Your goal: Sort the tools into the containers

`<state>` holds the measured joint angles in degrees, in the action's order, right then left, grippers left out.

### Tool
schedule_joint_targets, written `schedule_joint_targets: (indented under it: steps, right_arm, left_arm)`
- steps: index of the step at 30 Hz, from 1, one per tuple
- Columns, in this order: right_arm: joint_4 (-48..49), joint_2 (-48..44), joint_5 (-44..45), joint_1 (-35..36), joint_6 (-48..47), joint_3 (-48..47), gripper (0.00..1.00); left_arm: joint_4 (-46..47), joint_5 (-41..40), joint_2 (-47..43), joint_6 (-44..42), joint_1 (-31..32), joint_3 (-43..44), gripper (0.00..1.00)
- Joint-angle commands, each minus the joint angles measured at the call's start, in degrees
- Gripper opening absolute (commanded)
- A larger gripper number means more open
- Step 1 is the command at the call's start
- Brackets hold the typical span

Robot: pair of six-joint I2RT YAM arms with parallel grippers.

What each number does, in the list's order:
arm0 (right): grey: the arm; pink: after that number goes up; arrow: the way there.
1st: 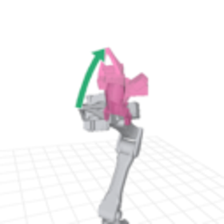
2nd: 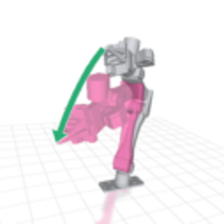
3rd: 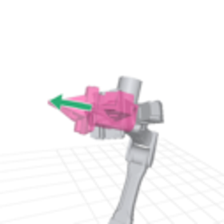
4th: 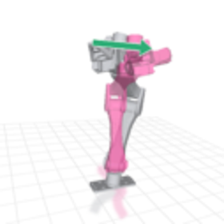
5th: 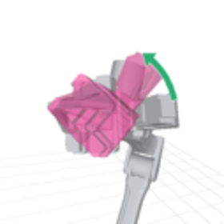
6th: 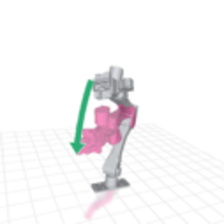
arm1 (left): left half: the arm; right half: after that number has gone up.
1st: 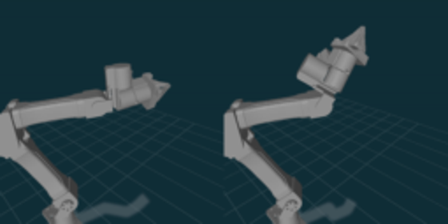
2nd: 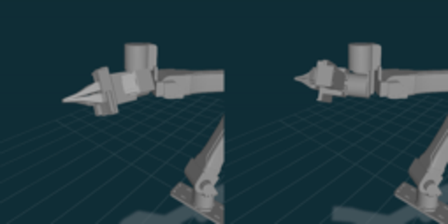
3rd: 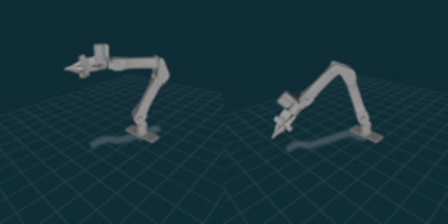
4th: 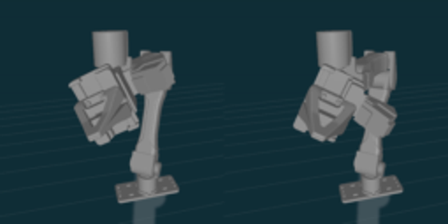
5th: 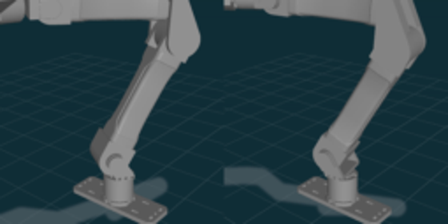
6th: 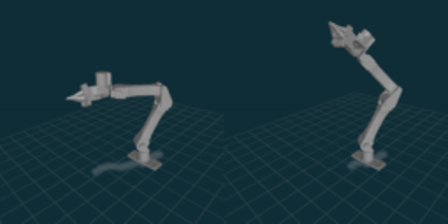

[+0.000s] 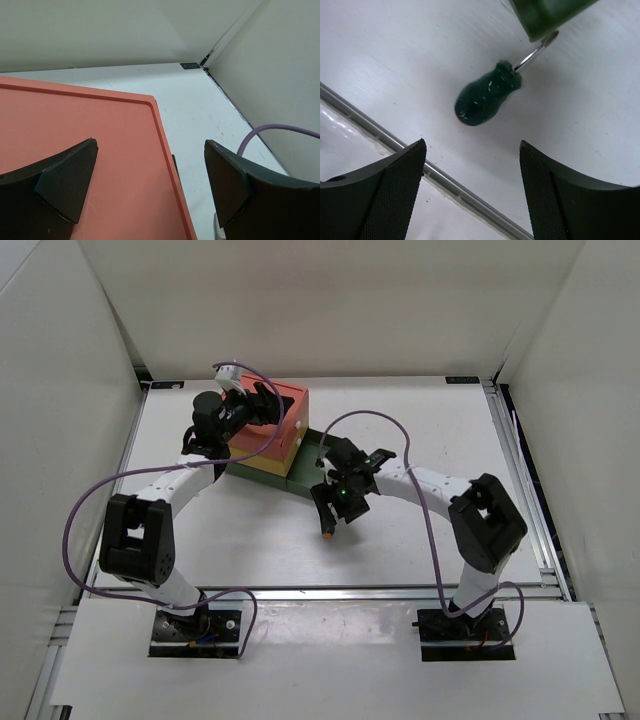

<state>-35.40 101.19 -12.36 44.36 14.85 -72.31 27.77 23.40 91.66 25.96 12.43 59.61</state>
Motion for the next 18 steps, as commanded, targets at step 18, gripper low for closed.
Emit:
schedule_joint_targets:
  steps: [18]
  right_arm:
    - [-11.36,15.71,2.16,-0.41,-0.09,-13.12,0.38]
  left_arm:
    - [-17.93,-0.02,4.49,3.31,-0.47,-6.53,0.99]
